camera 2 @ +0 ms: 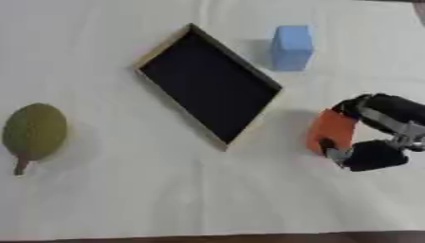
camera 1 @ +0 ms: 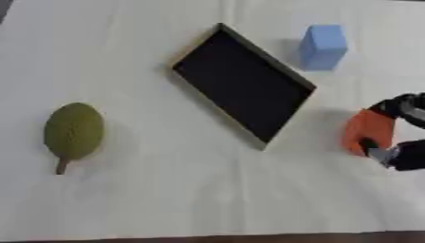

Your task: Pick up objects on the table and place them in the box.

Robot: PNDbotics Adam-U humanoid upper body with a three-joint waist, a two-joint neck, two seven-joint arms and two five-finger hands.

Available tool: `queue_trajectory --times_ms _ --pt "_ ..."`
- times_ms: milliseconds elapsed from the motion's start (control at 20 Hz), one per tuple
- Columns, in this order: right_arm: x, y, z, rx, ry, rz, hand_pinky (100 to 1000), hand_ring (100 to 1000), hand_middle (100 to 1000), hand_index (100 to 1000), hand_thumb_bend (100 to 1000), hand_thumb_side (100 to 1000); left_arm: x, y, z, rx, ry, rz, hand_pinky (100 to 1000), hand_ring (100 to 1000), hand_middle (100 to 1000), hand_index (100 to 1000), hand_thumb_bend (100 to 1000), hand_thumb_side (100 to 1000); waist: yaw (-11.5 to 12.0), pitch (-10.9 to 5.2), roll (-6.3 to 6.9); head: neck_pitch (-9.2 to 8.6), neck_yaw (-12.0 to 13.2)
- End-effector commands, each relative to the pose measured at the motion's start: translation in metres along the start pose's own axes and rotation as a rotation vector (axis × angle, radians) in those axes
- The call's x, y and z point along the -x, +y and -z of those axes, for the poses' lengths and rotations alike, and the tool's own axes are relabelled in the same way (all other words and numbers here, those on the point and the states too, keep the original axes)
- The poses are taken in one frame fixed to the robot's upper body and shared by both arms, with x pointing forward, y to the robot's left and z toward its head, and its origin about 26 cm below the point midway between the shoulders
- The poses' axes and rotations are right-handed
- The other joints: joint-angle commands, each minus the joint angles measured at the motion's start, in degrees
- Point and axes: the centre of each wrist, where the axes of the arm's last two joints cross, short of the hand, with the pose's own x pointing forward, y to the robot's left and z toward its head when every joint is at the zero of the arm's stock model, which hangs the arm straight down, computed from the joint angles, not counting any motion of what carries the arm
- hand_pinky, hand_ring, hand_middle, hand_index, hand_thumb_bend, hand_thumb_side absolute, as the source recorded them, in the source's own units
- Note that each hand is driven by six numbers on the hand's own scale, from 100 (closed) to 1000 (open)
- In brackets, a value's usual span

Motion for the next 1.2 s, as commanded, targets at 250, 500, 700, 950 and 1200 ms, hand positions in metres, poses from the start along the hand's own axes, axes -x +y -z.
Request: queue_trajectory --times_ms 250,500,700,950,1200 --pt "-0.002 -0.024 -0.007 0.134 -0.083 -0.003 833 749 594 741 100 161 -0.006 0.001 0.006 0.019 -0.025 0.004 937 775 650 819 100 602 -0.17 -1.48 -0.09 -0.07 0.11" --pt "-0.013 -0.047 -0.008 0.211 -0.195 -0.040 834 745 590 739 100 112 -0.006 0.000 0.006 0.027 -0.023 0.003 936 775 650 819 100 601 0.04 -1.93 -0.25 0.17 -0.27" --pt "-0.029 -0.060 -0.006 0.211 -0.293 -0.063 833 743 589 738 100 129 -0.006 -0.002 0.006 0.035 -0.021 -0.008 936 775 651 819 100 601 0.82 -2.30 -0.43 0.32 -1.07" --pt "-0.055 -0.070 -0.001 0.178 -0.342 -0.076 831 744 591 738 100 193 -0.006 -0.003 0.007 0.041 -0.021 -0.016 936 776 651 819 100 601 1.59 -2.43 -0.61 0.21 -1.34" --pt "-0.074 -0.077 0.000 0.155 -0.330 -0.078 833 749 595 741 100 211 -0.006 -0.004 0.007 0.047 -0.020 -0.022 936 777 651 819 100 601 2.09 -2.34 -0.83 0.37 -1.47"
